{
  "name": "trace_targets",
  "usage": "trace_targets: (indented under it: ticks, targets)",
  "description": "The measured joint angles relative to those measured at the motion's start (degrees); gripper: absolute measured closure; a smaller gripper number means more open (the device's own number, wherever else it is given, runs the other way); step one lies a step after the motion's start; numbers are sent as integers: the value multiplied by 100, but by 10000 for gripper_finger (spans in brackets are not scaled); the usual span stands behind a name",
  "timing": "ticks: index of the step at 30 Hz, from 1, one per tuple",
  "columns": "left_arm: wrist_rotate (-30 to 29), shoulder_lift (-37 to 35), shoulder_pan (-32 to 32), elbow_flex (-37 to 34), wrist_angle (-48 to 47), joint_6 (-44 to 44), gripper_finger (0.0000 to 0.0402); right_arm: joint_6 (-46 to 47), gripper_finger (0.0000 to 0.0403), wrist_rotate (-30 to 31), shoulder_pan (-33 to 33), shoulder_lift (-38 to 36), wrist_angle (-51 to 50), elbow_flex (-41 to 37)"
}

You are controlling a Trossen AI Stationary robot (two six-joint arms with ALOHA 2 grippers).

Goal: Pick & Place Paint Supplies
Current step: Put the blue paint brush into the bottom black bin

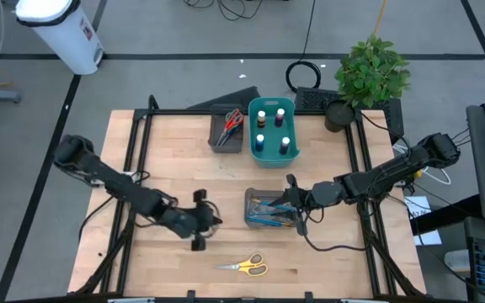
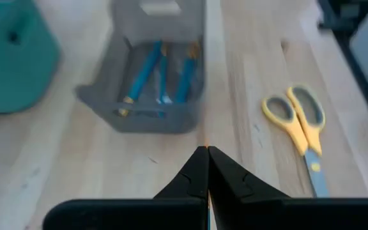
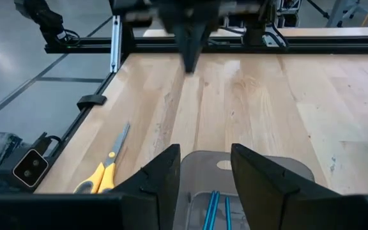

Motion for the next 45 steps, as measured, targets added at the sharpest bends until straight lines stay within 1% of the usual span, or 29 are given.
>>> trace_targets:
  ticks: [3,6,10,13,15,17,19,21,25,27,31,36,39,42,45]
  targets:
    - [-323,-623,-63,-634,335,-197,401,-2,273,0,-1,0,-3,0]
    - [-516,-1222,-132,-1239,943,-224,401,-2,273,0,-1,0,8,0]
    - [-884,-2006,-268,-2027,1795,11,401,-2,273,5,1,0,28,0]
    - [-1164,-2452,-300,-2606,2794,384,401,-71,273,117,1,2,118,0]
    - [-1325,-2675,-299,-3008,3541,664,401,-172,273,356,0,87,378,1]
    - [-1350,-2779,-276,-3361,4446,962,401,-288,269,522,-2,250,685,-1]
    - [-1346,-2801,-243,-3630,5246,1229,401,-415,260,625,-11,513,1234,0]
    - [-1346,-2795,-197,-3790,5763,1426,401,-543,246,619,-77,834,1904,0]
    - [-1333,-2787,-45,-3784,5892,1516,401,-581,211,605,-305,1518,3384,0]
    - [-1238,-2719,44,-3759,5950,1521,401,-395,195,597,-458,1852,3862,39]
    - [-965,-2443,246,-3756,6252,1606,401,86,166,550,-770,2426,3933,376]
    - [-611,-1979,615,-3756,6732,1621,401,680,150,-245,-1078,3126,3965,1044]
    - [-234,-1697,816,-3756,7160,1621,401,730,149,-458,-1134,3503,3951,1427]
    - [202,-1421,973,-3730,7626,1623,401,631,149,-463,-1144,3816,3942,1734]
    - [535,-1162,1068,-3546,7679,1653,401,458,149,-461,-1140,4019,3945,1934]
